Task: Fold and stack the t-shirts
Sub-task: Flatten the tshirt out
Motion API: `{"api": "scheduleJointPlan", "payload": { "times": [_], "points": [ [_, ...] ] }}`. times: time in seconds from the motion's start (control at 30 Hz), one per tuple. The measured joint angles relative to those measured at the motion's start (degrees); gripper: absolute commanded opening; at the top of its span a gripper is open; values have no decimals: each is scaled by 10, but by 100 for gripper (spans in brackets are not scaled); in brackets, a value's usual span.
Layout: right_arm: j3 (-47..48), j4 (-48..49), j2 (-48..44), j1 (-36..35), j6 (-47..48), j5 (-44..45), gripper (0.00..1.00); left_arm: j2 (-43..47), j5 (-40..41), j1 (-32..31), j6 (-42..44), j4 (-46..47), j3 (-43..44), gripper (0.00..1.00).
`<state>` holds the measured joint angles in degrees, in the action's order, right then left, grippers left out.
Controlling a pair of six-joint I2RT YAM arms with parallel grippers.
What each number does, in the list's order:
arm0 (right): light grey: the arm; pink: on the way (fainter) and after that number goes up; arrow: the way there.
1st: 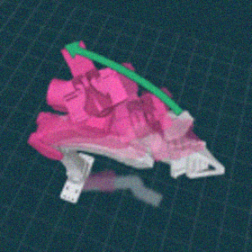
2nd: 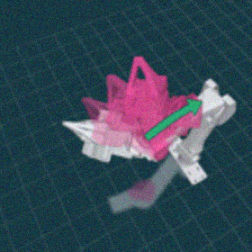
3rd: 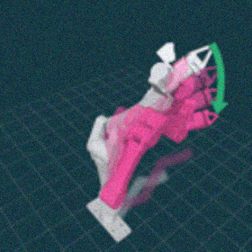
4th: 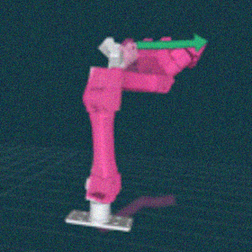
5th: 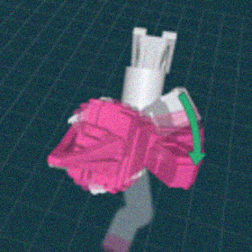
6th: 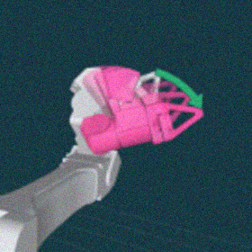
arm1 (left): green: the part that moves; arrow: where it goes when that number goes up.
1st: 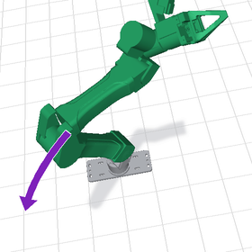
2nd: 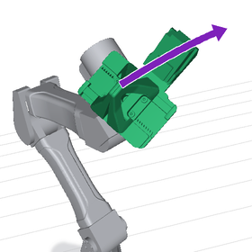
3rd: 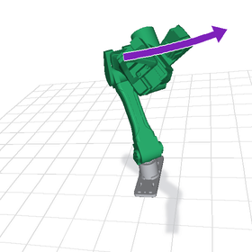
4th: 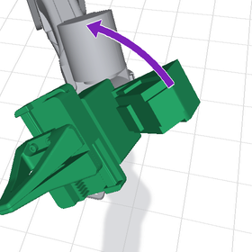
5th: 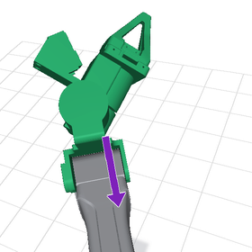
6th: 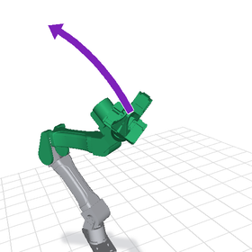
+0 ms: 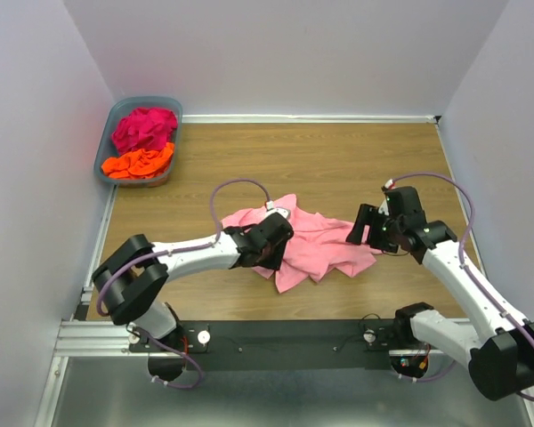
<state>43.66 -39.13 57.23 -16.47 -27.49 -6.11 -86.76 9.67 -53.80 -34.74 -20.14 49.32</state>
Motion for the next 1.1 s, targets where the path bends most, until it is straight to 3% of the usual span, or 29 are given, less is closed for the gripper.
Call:
{"api": "scheduleJointPlan", "payload": {
  "times": [0.17, 0.3, 0.57, 0.77, 1.1],
  "points": [
    [-25, 2, 7, 0, -6, -7, 83, -36, -1, -37, -10, -10, 2, 58],
    [-28, 5, 6, 0, -10, -13, 83, -26, 0, -51, -25, -28, -1, 67],
    [-34, 7, -5, 0, -15, -26, 83, 58, 26, -53, -32, -83, -7, 63],
    [-36, 10, -8, 0, -21, -30, 83, 16, 32, -81, -26, -106, -6, 55],
    [-38, 17, -21, 0, -32, -38, 83, -29, 45, -99, -25, -119, 25, 61]
  ]
}}
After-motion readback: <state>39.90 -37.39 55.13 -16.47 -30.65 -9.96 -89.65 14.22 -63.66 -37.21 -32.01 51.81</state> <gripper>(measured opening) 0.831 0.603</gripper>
